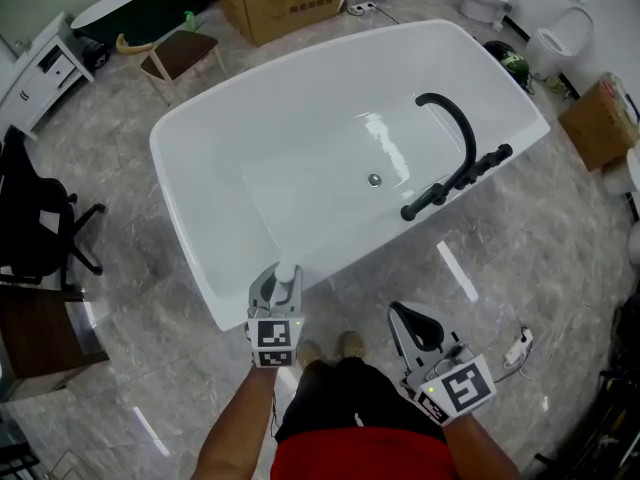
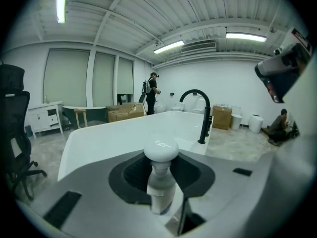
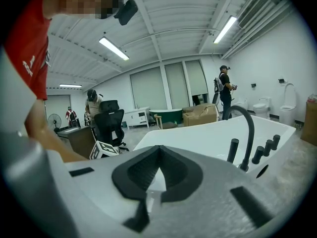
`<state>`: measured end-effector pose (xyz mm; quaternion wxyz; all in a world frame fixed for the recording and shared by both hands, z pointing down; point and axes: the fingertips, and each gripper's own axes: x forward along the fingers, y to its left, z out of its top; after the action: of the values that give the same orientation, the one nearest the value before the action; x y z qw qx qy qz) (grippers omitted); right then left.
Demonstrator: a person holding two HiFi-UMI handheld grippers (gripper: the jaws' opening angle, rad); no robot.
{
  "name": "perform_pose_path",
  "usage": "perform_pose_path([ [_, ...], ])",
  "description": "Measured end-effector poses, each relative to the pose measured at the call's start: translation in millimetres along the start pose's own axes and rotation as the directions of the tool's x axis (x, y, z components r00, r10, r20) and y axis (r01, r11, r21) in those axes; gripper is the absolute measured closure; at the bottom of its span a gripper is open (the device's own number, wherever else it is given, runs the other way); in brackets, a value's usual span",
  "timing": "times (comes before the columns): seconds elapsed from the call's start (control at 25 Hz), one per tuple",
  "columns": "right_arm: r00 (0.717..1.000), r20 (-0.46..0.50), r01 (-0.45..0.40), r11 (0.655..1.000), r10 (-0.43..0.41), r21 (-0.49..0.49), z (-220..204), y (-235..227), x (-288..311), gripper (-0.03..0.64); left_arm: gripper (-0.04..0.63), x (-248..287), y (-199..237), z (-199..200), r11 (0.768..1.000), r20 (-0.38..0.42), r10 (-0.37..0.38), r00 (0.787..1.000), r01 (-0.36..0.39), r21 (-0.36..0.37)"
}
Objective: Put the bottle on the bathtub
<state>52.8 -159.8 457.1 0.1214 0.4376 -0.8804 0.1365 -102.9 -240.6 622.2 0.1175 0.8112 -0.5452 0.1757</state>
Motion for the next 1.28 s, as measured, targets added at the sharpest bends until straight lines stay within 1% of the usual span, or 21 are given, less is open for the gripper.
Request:
perform_pose_path([
  [0.16, 1.000, -0.006, 0.000, 1.000, 0.000, 0.005, -2, 1, 4, 0.612, 0.489, -3, -3, 0, 1.000, 0.014, -0.011, 1.000, 0.012, -0.013],
  [0.28, 1.000, -0.006, -0.006, 1.000, 0.007, 0.009, -2, 3, 8, 0.612, 0.489, -2, -6, -1, 1.000, 0.013, -0.024, 1.000, 0.024, -0.007],
  [0.36, 1.000, -0.003, -0.015, 1.000, 0.015, 0.009, -2, 6, 10, 0.612, 0.489, -1, -9, -1, 0.999, 0.005, -0.029, 1.000, 0.029, -0.027],
  [0.4, 1.000, -0.003, -0.019, 1.000, 0.019, 0.009, -2, 7, 10, 0.612, 0.478, -1, -11, -3, 0.999, 0.003, -0.033, 0.999, 0.034, -0.025],
  [0.56, 1.000, -0.002, -0.026, 1.000, 0.026, 0.007, -3, 10, 11, 0.612, 0.401, -2, -15, -11, 0.998, -0.009, -0.044, 0.999, 0.044, 0.033],
  [0.68, 1.000, -0.002, -0.029, 1.000, 0.029, 0.007, -3, 10, 11, 0.612, 0.366, -4, -15, -13, 0.999, -0.020, -0.044, 0.999, 0.045, 0.026],
  [0.84, 0.999, 0.001, -0.038, 0.999, 0.038, 0.007, -3, 10, 12, 0.612, 0.352, -16, -13, -4, 0.999, -0.025, -0.036, 0.999, 0.036, 0.014],
  [1.0, 0.998, 0.013, -0.058, 0.998, 0.058, 0.010, -2, 14, 13, 0.612, 0.351, -44, -12, 21, 1.000, 0.021, -0.022, 1.000, 0.023, -0.016],
  [1.2, 0.995, 0.039, -0.095, 0.995, 0.094, 0.008, 10, 21, 14, 0.612, 0.351, -84, -20, 58, 0.999, 0.101, -0.026, 0.995, 0.029, -0.029],
  [1.28, 0.992, 0.052, -0.115, 0.993, 0.115, 0.002, 13, 26, 15, 0.612, 0.351, -99, -25, 74, 0.999, 0.130, -0.033, 0.991, 0.036, -0.017],
])
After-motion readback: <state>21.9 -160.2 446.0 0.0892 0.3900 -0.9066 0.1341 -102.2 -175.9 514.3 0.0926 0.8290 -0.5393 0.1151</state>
